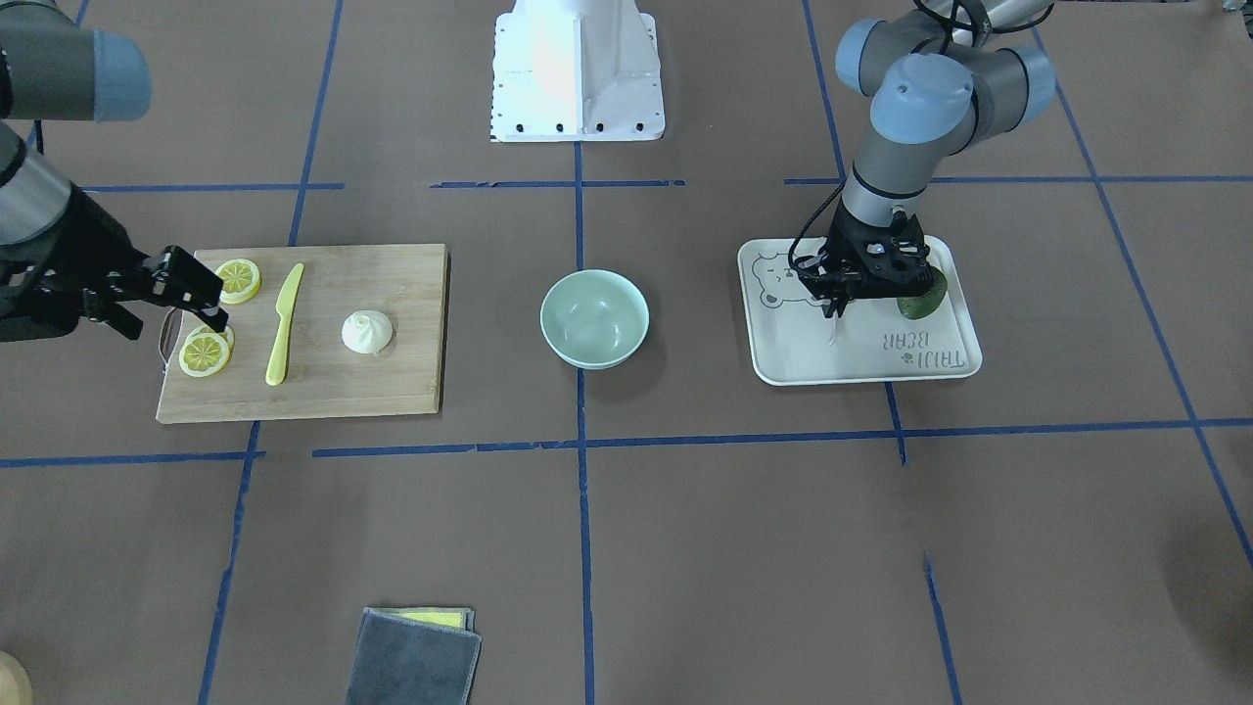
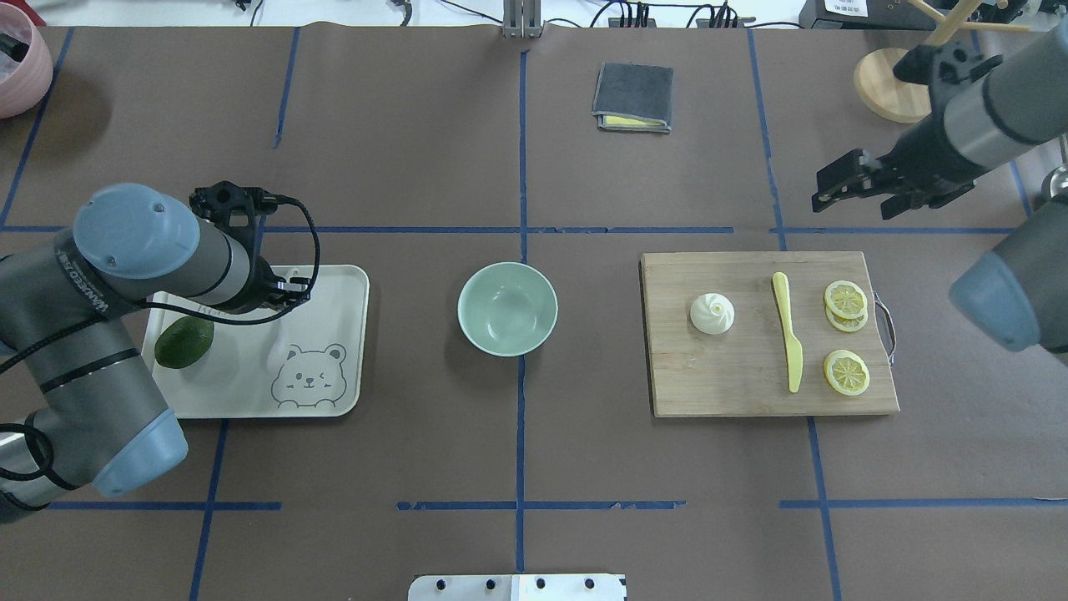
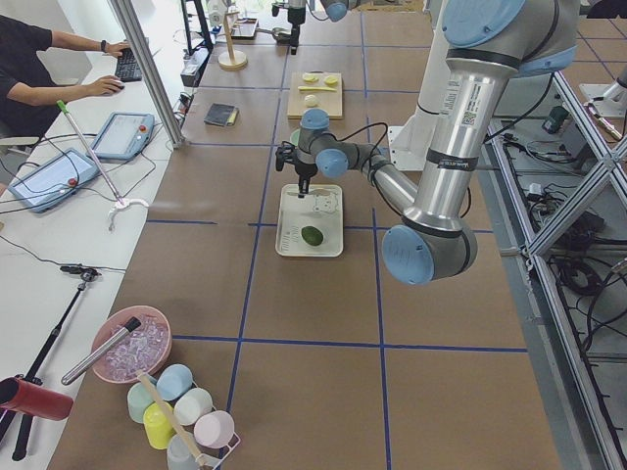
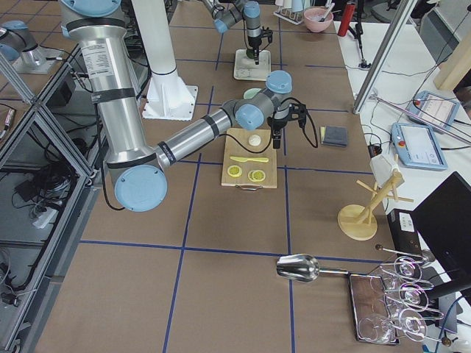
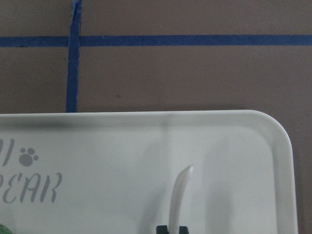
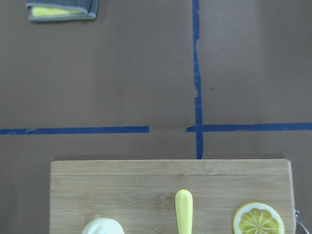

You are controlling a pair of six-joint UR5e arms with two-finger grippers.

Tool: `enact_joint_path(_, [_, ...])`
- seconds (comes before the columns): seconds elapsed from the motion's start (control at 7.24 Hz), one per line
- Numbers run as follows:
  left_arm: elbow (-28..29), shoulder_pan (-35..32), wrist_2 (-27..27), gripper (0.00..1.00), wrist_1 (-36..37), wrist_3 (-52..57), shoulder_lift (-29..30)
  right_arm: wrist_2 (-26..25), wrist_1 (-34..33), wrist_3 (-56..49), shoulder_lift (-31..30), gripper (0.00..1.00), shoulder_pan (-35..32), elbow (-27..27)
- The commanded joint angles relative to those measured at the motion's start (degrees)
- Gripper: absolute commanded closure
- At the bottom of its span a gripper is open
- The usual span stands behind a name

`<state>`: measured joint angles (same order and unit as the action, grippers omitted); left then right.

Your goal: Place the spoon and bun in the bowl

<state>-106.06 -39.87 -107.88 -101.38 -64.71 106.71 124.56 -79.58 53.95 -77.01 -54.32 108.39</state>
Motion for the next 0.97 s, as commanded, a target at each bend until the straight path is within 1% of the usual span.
enact_joint_path(0.0, [-0.3, -6.3, -6.9, 1.00, 0.3, -3.4, 3.8, -11.7, 6.5, 10.4, -0.4, 0.00, 12.4, 0.1])
enact_joint_path(0.14, [0.0, -6.1, -6.8, 1.00, 0.2, -7.0, 6.6, -13.8, 6.6, 11.4, -0.5, 0.00, 15.8, -0.2])
enact_joint_path(0.28, [0.4, -6.1, -6.8, 1.00, 0.2, -7.2, 7.6, -14.8, 6.6, 11.4, 0.2, 0.01, 17.4, -2.1])
enact_joint_path(0.55, [0.4, -5.9, -7.1, 1.00, 0.2, -7.4, 7.7, -14.9, 6.7, 10.7, 0.5, 0.02, 18.8, -4.6])
enact_joint_path(0.83, [0.5, -5.9, -7.0, 1.00, 0.1, -7.4, 7.7, -15.2, 6.6, 10.9, 4.0, 0.04, 19.3, -7.4])
